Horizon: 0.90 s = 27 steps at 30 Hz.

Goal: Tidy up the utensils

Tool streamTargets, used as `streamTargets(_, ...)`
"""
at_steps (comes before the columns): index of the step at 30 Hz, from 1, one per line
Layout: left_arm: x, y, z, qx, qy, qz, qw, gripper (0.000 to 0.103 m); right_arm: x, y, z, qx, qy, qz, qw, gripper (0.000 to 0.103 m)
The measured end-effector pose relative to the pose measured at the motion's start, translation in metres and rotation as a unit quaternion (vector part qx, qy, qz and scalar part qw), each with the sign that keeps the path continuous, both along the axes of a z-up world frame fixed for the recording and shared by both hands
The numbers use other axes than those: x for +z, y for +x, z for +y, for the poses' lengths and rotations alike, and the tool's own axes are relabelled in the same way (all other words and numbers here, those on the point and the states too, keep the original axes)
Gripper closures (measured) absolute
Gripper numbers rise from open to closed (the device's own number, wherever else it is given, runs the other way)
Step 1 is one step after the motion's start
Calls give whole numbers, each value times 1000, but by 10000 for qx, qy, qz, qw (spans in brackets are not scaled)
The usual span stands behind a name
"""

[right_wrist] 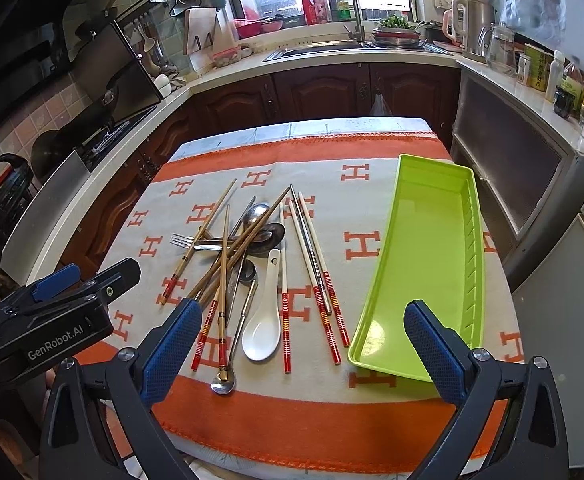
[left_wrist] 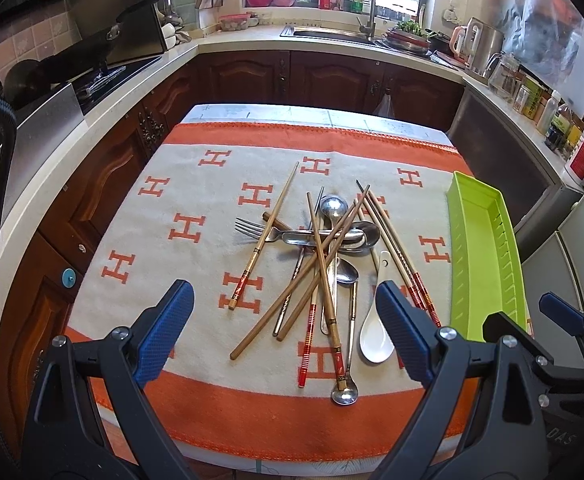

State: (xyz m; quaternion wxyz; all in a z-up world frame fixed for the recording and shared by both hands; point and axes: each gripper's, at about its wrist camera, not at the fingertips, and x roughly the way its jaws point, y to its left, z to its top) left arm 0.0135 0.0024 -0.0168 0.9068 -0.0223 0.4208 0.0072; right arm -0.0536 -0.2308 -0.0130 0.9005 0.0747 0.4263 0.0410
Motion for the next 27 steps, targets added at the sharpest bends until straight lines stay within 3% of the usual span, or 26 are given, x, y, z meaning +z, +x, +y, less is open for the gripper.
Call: streamTargets(27, 1, 5, 4, 15, 78, -20, 10000, 12, -7, 5, -1, -59, 52, 47, 10000, 1)
